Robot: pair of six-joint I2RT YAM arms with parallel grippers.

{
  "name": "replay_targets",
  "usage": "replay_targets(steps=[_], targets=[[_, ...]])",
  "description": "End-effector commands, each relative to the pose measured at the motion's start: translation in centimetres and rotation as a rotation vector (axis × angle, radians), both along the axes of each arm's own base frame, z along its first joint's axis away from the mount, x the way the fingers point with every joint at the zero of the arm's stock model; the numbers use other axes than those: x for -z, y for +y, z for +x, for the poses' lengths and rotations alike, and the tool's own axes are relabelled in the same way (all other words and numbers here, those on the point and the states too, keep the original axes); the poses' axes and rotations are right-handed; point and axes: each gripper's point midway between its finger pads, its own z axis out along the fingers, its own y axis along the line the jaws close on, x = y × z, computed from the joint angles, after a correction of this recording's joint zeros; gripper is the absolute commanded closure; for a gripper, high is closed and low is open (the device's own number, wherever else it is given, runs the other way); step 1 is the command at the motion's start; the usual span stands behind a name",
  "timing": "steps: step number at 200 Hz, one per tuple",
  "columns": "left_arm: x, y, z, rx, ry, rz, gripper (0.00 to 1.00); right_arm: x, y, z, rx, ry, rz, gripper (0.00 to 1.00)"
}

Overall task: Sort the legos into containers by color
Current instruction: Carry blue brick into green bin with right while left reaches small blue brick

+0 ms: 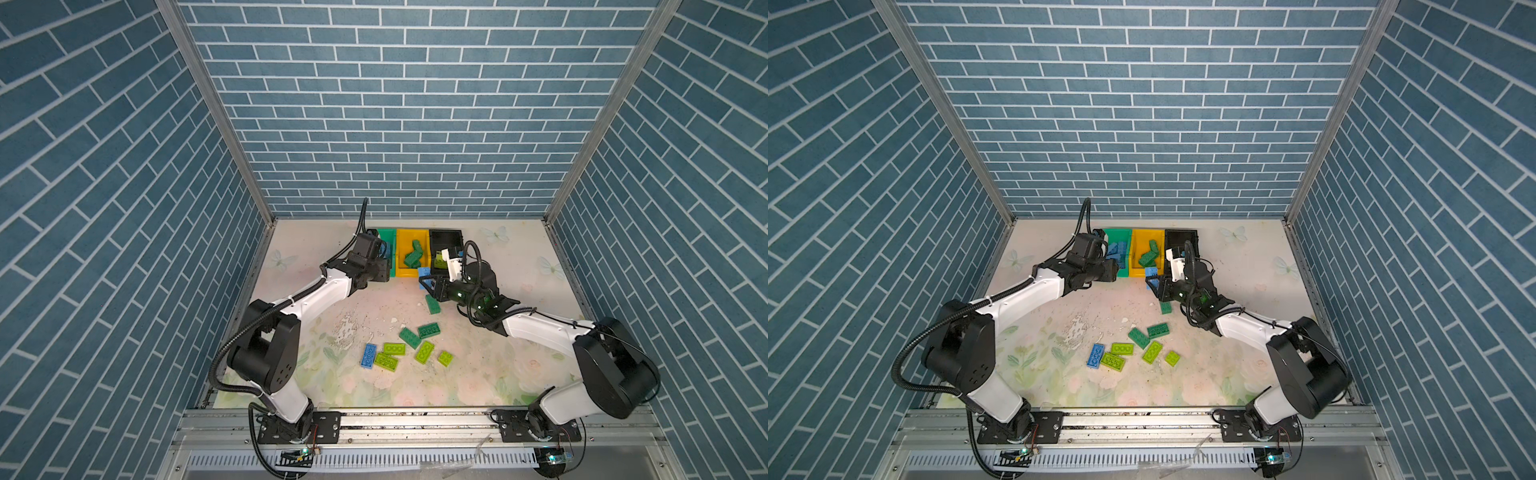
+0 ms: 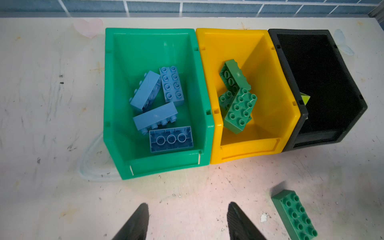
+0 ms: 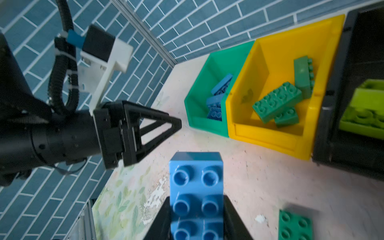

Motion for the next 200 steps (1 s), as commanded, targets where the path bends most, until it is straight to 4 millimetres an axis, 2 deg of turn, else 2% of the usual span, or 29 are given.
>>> replay_targets(steps=[1,34,87,155,200], targets=[[0.7,1.6,-1.4,-0.047,0.048,0.023,0.38,-3.6,2.1,1.2,-0.072,-0.049,0.177,0.97],[1.6,3.7,-3.3,-0.094,0.104,0.056,0.37,-3.9,4.7,3.1,-0.136,-0.021,0.294,0.97],[2.9,5.9,-6.9,-0.145,0.190,0.076,0.37,-2.8,7.3,6.5,-0.133,0.017,0.360,0.96],[5.4,7.0,-11.7,-0.159,0.307,0.050,0.36,-1.2,10.2,11.1,-0.112,0.045,0.358,0.92],[6.4,7.2,-14.2,-0.154,0.363,0.041,0.36,0.9,11.6,13.7,-0.082,0.070,0.315,0.90]])
